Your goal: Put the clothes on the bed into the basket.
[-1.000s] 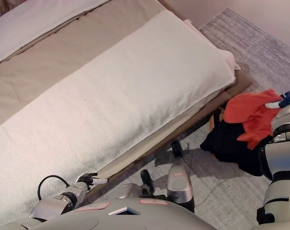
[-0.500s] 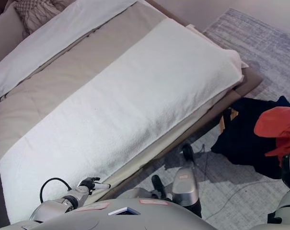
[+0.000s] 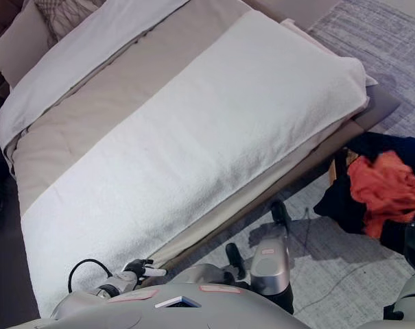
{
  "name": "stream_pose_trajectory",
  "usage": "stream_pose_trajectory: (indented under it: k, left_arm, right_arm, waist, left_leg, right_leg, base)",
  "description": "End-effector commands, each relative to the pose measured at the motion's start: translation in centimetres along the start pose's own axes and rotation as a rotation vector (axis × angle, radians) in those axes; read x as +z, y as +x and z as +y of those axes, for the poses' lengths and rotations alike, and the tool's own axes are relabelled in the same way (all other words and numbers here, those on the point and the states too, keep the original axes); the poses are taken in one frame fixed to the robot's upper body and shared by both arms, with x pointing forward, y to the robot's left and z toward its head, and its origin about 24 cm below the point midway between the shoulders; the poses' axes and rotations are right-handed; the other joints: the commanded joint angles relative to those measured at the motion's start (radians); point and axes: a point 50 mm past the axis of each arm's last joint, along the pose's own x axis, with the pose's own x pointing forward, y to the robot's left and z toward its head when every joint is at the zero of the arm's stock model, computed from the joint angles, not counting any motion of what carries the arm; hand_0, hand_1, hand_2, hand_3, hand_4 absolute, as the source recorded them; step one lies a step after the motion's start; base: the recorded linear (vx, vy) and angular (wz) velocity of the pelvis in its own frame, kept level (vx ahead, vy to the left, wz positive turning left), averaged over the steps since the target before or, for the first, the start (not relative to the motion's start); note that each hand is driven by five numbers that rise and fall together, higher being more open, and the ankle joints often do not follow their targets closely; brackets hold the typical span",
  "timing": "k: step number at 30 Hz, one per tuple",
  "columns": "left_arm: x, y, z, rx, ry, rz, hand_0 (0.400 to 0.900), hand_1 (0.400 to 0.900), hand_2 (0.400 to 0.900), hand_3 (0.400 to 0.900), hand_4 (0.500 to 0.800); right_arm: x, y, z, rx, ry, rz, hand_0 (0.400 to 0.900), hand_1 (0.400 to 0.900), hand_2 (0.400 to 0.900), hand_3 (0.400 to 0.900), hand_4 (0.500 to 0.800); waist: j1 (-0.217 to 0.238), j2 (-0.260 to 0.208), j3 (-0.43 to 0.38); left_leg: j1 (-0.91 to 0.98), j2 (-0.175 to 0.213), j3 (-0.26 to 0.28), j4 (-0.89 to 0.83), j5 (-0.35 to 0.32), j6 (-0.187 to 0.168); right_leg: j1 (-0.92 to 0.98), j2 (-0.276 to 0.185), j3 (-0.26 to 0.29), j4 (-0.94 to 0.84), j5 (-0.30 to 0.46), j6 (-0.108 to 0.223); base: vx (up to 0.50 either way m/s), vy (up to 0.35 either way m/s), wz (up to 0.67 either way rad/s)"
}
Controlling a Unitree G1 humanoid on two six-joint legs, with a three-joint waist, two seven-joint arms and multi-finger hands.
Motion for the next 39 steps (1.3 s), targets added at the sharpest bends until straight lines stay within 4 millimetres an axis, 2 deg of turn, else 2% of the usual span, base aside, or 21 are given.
stream_pose_trajectory:
  k: [1, 6, 8, 10, 13, 16, 18, 21, 24, 26, 31, 36, 37, 39]
  left_arm:
    - [-2.3, -0.1, 2.9, 0.094, 0.072, 0.103, 0.9, 0.9, 0.9, 0.9, 0.8]
    - [-2.5, -0.1, 2.7, 0.093, 0.074, 0.11, 0.9, 0.9, 0.9, 0.9, 0.8]
    - [-2.6, -0.1, 2.7, 0.095, 0.073, 0.114, 0.9, 0.9, 0.9, 0.9, 0.8]
    - [-2.8, -0.1, 2.7, 0.095, 0.065, 0.119, 0.9, 0.9, 0.9, 0.9, 0.8]
    - [-2.8, -0.1, 2.9, 0.102, 0.043, 0.118, 0.9, 0.9, 0.9, 0.9, 0.8]
    - [-2.3, -0.1, 3.4, 0.113, 0.026, 0.106, 0.9, 0.9, 0.9, 0.9, 0.8]
    - [-1.8, 0.0, 3.7, 0.12, 0.022, 0.092, 0.9, 0.9, 0.9, 0.9, 0.8]
    - [-1.2, 0.0, 3.6, 0.118, 0.014, 0.075, 0.9, 0.9, 0.9, 0.9, 0.8]
    - [-1.3, 0.0, 3.4, 0.117, -0.004, 0.071, 0.9, 0.9, 0.9, 0.9, 0.8]
    - [-1.4, 0.0, 3.4, 0.121, -0.015, 0.071, 0.9, 0.9, 0.9, 0.9, 0.8]
    - [-2.8, -0.1, 4.0, 0.131, -0.02, 0.108, 0.9, 0.9, 0.9, 0.9, 0.8]
    - [-3.6, -0.2, 4.9, 0.158, -0.044, 0.132, 0.9, 0.9, 0.9, 0.9, 0.8]
    - [-3.6, -0.2, 4.9, 0.158, -0.044, 0.132, 0.9, 0.9, 0.9, 0.9, 0.8]
    - [-3.5, -0.3, 6.0, 0.184, -0.057, 0.126, 0.9, 0.9, 0.9, 0.9, 0.8]
  right_arm:
    - [0.1, 0.3, -4.1, -0.135, 0.011, -0.03, 0.9, 0.9, 0.9, 0.9, 0.8]
    - [0.3, 0.2, -3.3, -0.114, 0.005, -0.036, 0.9, 0.9, 0.9, 0.9, 0.8]
    - [0.6, 0.2, -2.6, -0.095, -0.001, -0.047, 0.9, 0.9, 0.9, 0.9, 0.8]
    - [1.6, 0.0, -1.1, -0.054, -0.01, -0.087, 0.9, 0.9, 0.9, 0.9, 0.8]
    - [3.8, -0.9, 2.9, 0.046, -0.051, -0.195, 0.9, 0.9, 0.9, 0.9, 0.8]
    - [5.0, -2.7, 8.6, 0.219, -0.166, -0.3, 0.9, 0.9, 0.9, 0.9, 0.8]
    - [5.8, -4.1, 11.7, 0.307, -0.199, -0.351, 0.9, 0.9, 0.9, 0.9, 0.8]
    - [7.3, -6.4, 15.2, 0.399, -0.204, -0.415, 0.9, 0.9, 0.9, 0.9, 0.8]
    - [8.5, -8.3, 17.6, 0.469, -0.182, -0.462, 0.9, 0.9, 0.9, 0.9, 0.8]
    - [9.0, -9.3, 18.8, 0.513, -0.182, -0.484, 0.9, 0.9, 0.9, 0.9, 0.8]
    - [8.7, -10.7, 20.8, 0.578, -0.229, -0.494, 0.9, 0.9, 0.9, 0.9, 0.8]
    - [7.2, -11.3, 22.2, 0.618, -0.274, -0.467, 0.9, 0.9, 0.9, 0.9, 0.8]
    - [7.2, -11.3, 22.3, 0.618, -0.274, -0.467, 0.9, 0.9, 0.9, 0.9, 0.8]
    - [5.7, -11.5, 23.1, 0.644, -0.29, -0.435, 0.9, 0.9, 0.9, 0.9, 0.8]
  waist:
    - [0.016, -0.047, 0.014]
    - [0.023, -0.055, 0.011]
    - [0.025, -0.058, 0.01]
    - [0.03, -0.065, 0.008]
    - [0.038, -0.079, 0.009]
    - [0.054, -0.103, 0.006]
    - [0.068, -0.119, 0.001]
    - [0.094, -0.137, -0.007]
    - [0.128, -0.153, -0.018]
    - [0.155, -0.165, -0.028]
    - [0.212, -0.193, -0.05]
    - [0.272, -0.218, -0.066]
    - [0.271, -0.218, -0.066]
    - [0.301, -0.233, -0.072]
  left_leg:
    - [0.016, 0.006, -0.068, 0.009, 0.016, -0.041]
    - [0.019, 0.006, -0.074, 0.01, 0.013, -0.041]
    - [0.02, 0.008, -0.075, 0.01, 0.013, -0.041]
    - [0.022, 0.011, -0.075, 0.01, 0.013, -0.041]
    - [0.023, 0.016, -0.07, 0.012, 0.013, -0.042]
    - [0.021, 0.023, -0.077, 0.014, 0.017, -0.041]
    - [0.02, 0.028, -0.086, 0.015, 0.018, -0.042]
    - [0.024, 0.032, -0.106, 0.016, 0.018, -0.04]
    - [0.025, 0.033, -0.137, 0.016, 0.021, -0.041]
    - [0.022, 0.034, -0.166, 0.015, 0.025, -0.041]
    - [0.012, 0.031, -0.237, 0.014, 0.036, -0.041]
    - [0.0, 0.022, -0.293, 0.015, 0.045, -0.045]
    - [0.0, 0.022, -0.294, 0.015, 0.045, -0.045]
    - [-0.01, 0.02, -0.329, 0.015, 0.054, -0.052]
  right_leg:
    - [0.078, -0.025, 0.024, 0.083, -0.016, -0.021]
    - [0.087, -0.025, 0.022, 0.079, -0.018, -0.023]
    - [0.09, -0.024, 0.021, 0.078, -0.019, -0.024]
    - [0.094, -0.022, 0.022, 0.076, -0.021, -0.025]
    - [0.096, -0.016, 0.023, 0.074, -0.02, -0.028]
    - [0.096, -0.011, 0.019, 0.074, -0.02, -0.033]
    - [0.102, -0.009, 0.008, 0.074, -0.023, -0.035]
    - [0.123, -0.011, -0.015, 0.073, -0.03, -0.039]
    - [0.151, -0.016, -0.05, 0.067, -0.037, -0.042]
    - [0.168, -0.018, -0.081, 0.064, -0.043, -0.043]
    - [0.214, -0.028, -0.157, 0.048, -0.047, -0.043]
    - [0.25, -0.035, -0.221, 0.029, -0.046, -0.039]
    - [0.25, -0.035, -0.222, 0.028, -0.046, -0.039]
    - [0.268, -0.036, -0.259, 0.023, -0.052, -0.04]
  base:
    - [0.0, 0.0, 0.0]
    - [0.0, 0.0, 0.0]
    - [0.0, 0.0, 0.0]
    - [-0.01, -0.008, -0.03]
    - [-0.03, -0.022, -0.06]
    - [-0.04, -0.053, 0.03]
    - [-0.01, -0.065, 0.2]
    - [0.01, -0.057, 0.34]
    - [0.01, -0.049, 0.48]
    - [0.01, -0.051, 0.65]
    - [0.02, -0.037, 0.6]
    - [0.02, -0.023, 0.42]
    - [0.02, -0.032, 0.43]
    - [0.01, -0.028, 0.5]
